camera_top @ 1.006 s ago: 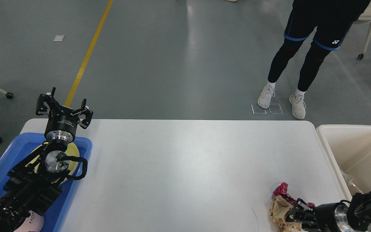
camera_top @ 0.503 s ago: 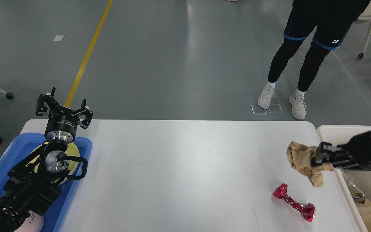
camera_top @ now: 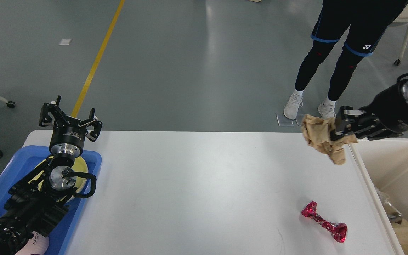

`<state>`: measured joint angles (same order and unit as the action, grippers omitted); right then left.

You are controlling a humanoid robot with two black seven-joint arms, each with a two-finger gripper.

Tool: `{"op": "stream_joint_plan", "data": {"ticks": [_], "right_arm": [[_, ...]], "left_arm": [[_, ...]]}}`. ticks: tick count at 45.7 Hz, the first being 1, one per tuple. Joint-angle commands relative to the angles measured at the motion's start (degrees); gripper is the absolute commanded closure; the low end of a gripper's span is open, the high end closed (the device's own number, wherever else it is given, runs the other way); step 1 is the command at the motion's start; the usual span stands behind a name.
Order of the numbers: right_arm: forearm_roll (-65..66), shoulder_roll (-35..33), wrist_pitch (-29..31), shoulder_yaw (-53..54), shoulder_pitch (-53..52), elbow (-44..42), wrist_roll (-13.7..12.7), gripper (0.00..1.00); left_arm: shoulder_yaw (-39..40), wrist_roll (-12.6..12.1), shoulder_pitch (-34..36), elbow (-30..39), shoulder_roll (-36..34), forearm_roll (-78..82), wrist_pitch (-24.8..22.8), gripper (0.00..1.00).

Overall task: Tidy desktop
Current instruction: 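Lift the beige wad and drop it into the white bin, then swing the right gripper back over the table toward the pink toy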

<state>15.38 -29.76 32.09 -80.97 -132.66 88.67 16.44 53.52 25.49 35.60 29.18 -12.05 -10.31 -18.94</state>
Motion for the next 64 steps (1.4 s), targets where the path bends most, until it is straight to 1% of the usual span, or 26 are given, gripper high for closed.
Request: {"op": "stream_joint_plan", "data": {"ticks": [1,8,13,20,23,26,28,31,32,33,34,35,36,37,51,56,64], "right_arm": [[0.1,-3.3,-6.5,-3.8,16.6,-17.0,0.1,1.0],[-0.2,-8.5,-8.8,-0.3,37.7,-42.8,0.1,1.0],[-2.3,-8.7,-11.1,5.3,55.3,-59.0,0.1,1.0],[-12.7,-6.9,-13.8,13.6,76.5,-77.6,-0.5,1.0],[-18.7,-3.6,-14.7,15.7,83.6,-84.2,-2.2,1.0],[-24.1,-1.5,-15.3,16.2,88.9,-89.4,-5.7,1.0],[-26.4,-1.0,-15.7,16.3,91.2,-91.2,-7.9,1.0],[-27.7,-0.7,-17.1,16.4,92.8,-91.6,-9.9,1.0],[-28.0,-0.7,-17.6,16.5,93.0,-91.6,-10.3,0.86],[-28.1,-0.6,-17.9,16.5,93.0,-91.6,-10.6,0.42],[-28.1,-0.5,-18.6,16.6,93.1,-91.6,-10.7,0.0],[-28.2,-0.4,-18.7,16.7,93.1,-91.6,-10.7,0.0],[-28.3,-0.2,-19.0,16.7,93.1,-91.6,-10.7,0.02],[-28.4,-0.1,-19.1,16.7,93.1,-91.6,-10.7,0.0],[-28.6,0.1,-18.9,19.3,92.0,-91.7,-10.7,0.0],[-28.6,1.0,-18.2,21.3,89.4,-91.7,-10.7,0.0],[-27.8,2.2,-18.0,21.0,87.2,-91.4,-10.6,0.0]], "left_arm": [[0.0,0.0,0.0,0.0,0.0,0.0,0.0,0.0],[0.0,0.0,0.0,0.0,0.0,0.0,0.0,0.0],[0.0,0.0,0.0,0.0,0.0,0.0,0.0,0.0],[0.0,0.0,0.0,0.0,0.0,0.0,0.0,0.0],[0.0,0.0,0.0,0.0,0.0,0.0,0.0,0.0],[0.0,0.0,0.0,-0.1,0.0,0.0,0.0,0.0],[0.0,0.0,0.0,0.0,0.0,0.0,0.0,0.0],[0.0,0.0,0.0,0.0,0.0,0.0,0.0,0.0],[0.0,0.0,0.0,0.0,0.0,0.0,0.0,0.0],[0.0,0.0,0.0,0.0,0.0,0.0,0.0,0.0],[0.0,0.0,0.0,0.0,0.0,0.0,0.0,0.0],[0.0,0.0,0.0,0.0,0.0,0.0,0.0,0.0],[0.0,0.0,0.0,0.0,0.0,0.0,0.0,0.0],[0.0,0.0,0.0,0.0,0.0,-0.1,0.0,0.0],[-0.1,0.0,0.0,-0.1,0.0,-0.1,0.0,0.0],[-0.1,0.0,0.0,-0.1,0.0,0.0,0.0,0.0],[-0.1,0.0,0.0,0.0,0.0,0.0,0.0,0.0]]}}
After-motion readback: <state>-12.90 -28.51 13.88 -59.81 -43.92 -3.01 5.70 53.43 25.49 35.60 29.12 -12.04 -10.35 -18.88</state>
